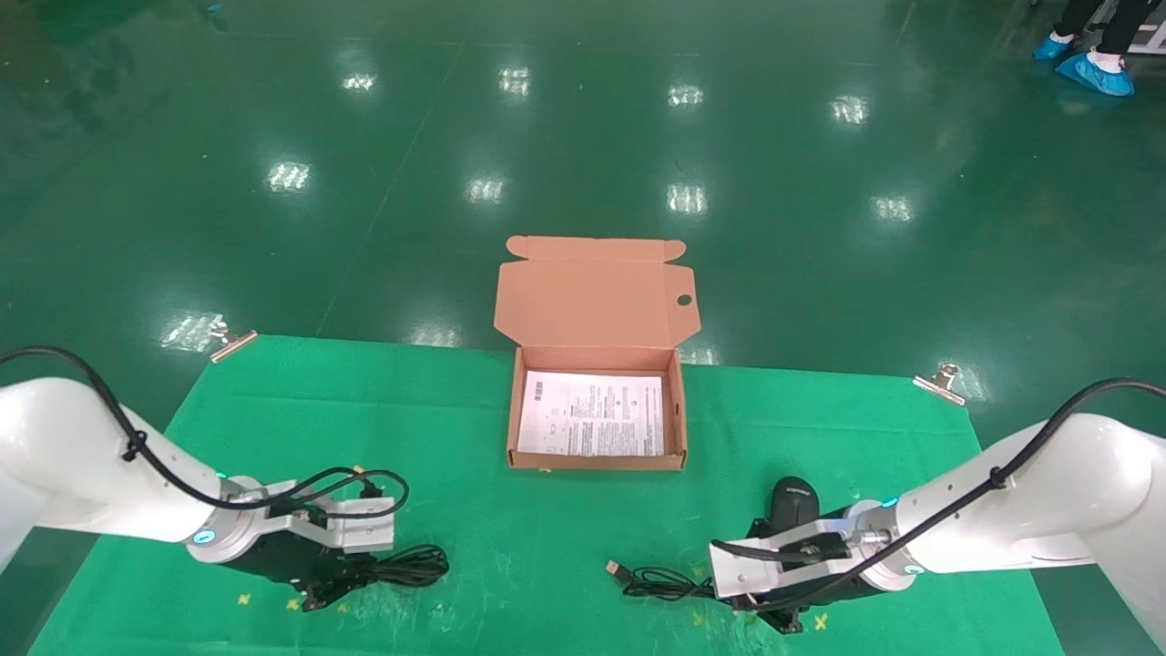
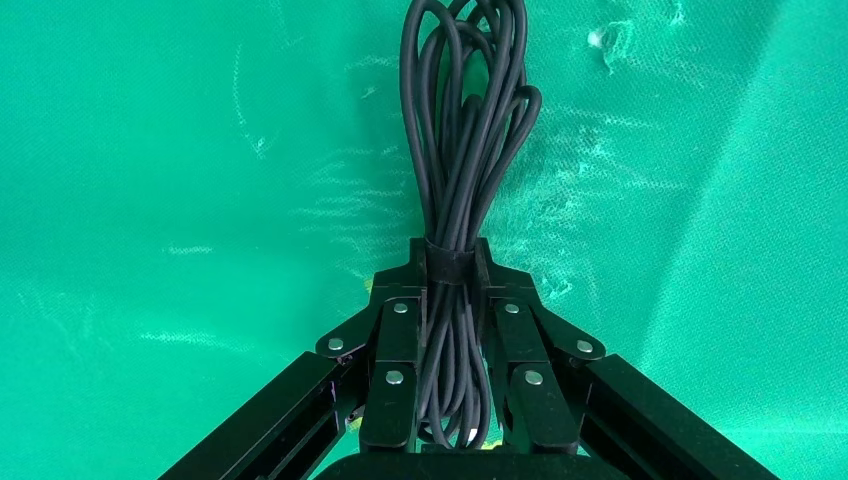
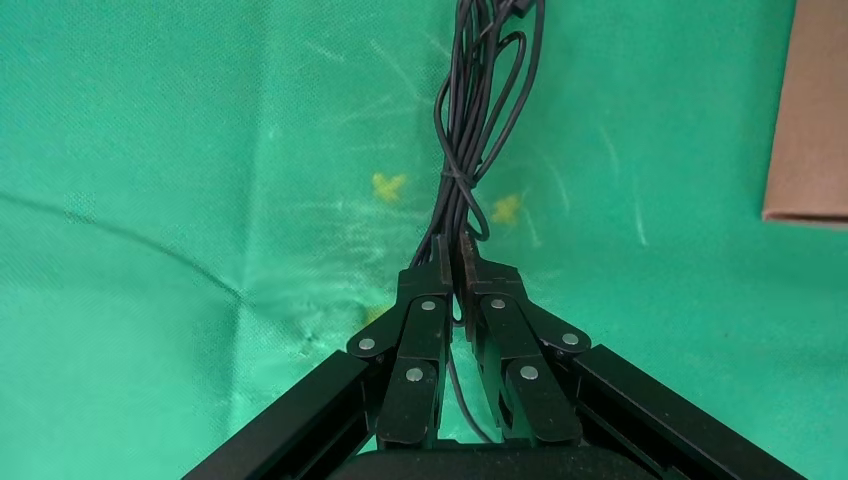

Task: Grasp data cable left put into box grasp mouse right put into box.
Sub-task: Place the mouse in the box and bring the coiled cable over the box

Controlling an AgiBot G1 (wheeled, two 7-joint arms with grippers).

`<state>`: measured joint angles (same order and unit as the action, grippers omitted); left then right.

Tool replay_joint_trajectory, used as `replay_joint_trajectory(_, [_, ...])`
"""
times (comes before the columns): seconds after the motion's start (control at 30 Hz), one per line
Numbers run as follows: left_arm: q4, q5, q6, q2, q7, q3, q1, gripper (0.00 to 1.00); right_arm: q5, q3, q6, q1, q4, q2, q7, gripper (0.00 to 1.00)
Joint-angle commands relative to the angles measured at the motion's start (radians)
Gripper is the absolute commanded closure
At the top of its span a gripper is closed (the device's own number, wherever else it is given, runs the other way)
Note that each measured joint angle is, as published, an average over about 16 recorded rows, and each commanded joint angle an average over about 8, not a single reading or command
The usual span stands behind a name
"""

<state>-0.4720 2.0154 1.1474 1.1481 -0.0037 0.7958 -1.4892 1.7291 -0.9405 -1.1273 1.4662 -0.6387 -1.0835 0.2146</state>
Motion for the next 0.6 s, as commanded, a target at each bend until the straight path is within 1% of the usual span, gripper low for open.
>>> replay_joint_trajectory(0.03, [0.0, 0.001, -0.001, -0.001, 0.002, 0.0, -0.001, 1.0, -0.001, 0.002, -0.002, 0.004, -0.001, 0.003, -0.002, 1.0])
replay_joint_trajectory(0.37, [-0.094, -0.007, -0.011, -0.053, -0.01, -0.021, -0.043, 1.0, -0.039, 0.051, -0.025, 0.068, -0.142, 0.105, -0.092, 1.0])
replay_joint_trajectory(0.6, [-0.195, -0.002, -0.023, -0.096, -0.046, -0.037, -0.071, 1.0, -0.045, 0.086, -0.017, 0.106, -0.264, 0.197, -0.181, 1.0])
